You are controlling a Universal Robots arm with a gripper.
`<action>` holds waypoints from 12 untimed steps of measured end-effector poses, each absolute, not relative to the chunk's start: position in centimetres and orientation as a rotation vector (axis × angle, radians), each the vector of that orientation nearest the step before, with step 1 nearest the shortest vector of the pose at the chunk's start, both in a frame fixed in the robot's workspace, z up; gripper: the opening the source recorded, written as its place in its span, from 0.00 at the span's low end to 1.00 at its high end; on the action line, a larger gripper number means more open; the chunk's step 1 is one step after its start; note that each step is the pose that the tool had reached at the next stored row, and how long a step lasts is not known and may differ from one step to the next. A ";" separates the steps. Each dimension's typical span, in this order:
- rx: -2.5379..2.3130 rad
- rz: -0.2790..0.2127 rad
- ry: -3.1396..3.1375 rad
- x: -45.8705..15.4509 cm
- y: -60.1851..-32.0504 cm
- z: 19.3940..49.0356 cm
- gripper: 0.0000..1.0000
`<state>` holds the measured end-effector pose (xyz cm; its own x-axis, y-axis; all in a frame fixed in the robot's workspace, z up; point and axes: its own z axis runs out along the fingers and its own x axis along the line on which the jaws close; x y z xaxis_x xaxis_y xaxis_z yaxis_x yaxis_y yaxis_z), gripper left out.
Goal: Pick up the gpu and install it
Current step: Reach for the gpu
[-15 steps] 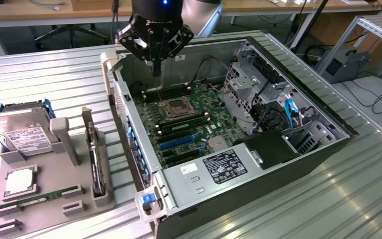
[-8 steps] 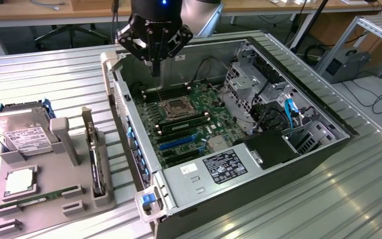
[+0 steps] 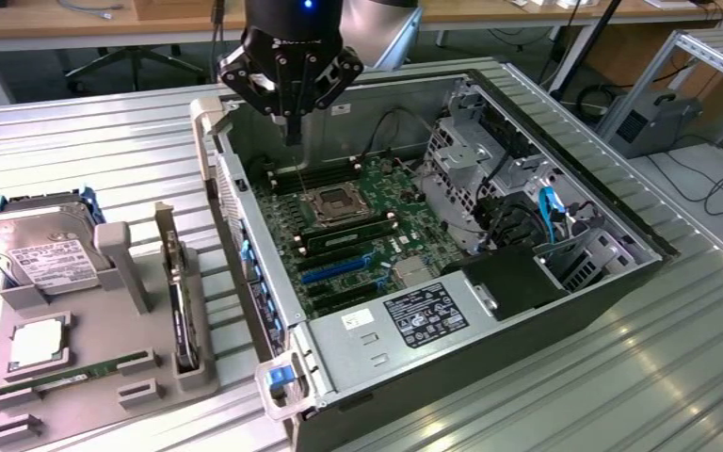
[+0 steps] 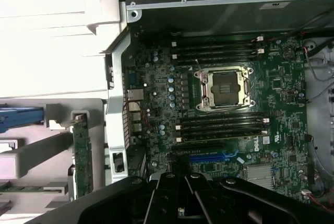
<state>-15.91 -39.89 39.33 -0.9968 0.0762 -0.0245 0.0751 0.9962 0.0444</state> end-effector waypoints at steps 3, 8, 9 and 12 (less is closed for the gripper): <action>0.118 0.068 3.113 -16.0 -39.9 39.3 0.11; 0.118 0.068 3.112 -16.2 -39.9 39.3 0.11; 0.118 0.068 3.113 -16.2 -39.9 39.3 0.11; 0.118 0.068 3.112 -16.3 -39.9 39.3 0.11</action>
